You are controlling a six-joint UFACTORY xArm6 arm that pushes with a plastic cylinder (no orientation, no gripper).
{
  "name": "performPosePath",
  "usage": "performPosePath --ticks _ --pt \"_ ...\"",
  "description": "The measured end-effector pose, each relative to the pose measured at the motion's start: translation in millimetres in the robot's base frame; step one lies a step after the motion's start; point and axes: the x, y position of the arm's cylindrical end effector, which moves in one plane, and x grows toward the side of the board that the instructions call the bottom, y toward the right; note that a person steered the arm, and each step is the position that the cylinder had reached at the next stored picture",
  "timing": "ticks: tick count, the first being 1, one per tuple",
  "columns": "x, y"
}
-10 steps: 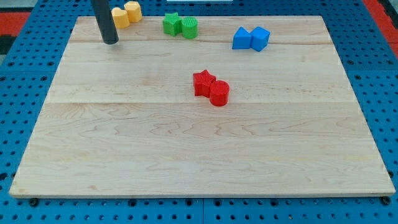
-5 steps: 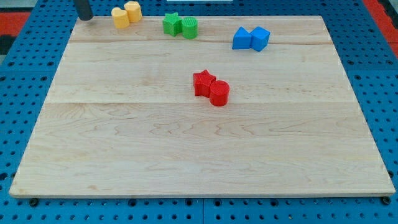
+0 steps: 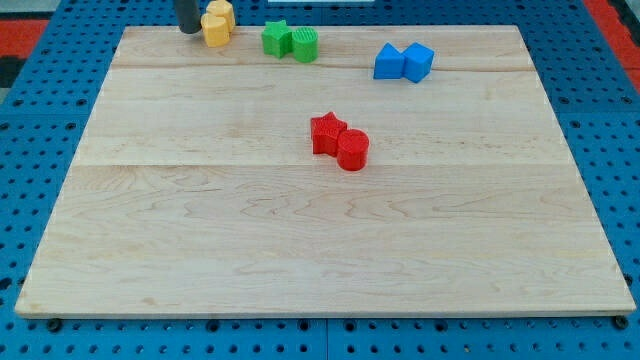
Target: Push the yellow heart below yellow hexagon
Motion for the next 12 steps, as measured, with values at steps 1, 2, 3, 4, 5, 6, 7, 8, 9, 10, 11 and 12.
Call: performPosePath --ticks 1,2,3,4,5,6,7,8,9,10,11,12 --pt "5.8 3.7" --pt "15.9 9.8" --pt "18.5 10.4" --pt "25.9 10.4" --pt "42.0 7.4" --pt "44.3 6.4" --pt "44.3 5.9" --pt "48.8 19.5" --pt "75.7 47.0" --pt "105.6 72.7" --pt "106.0 82.9" --pt "106.0 82.9"
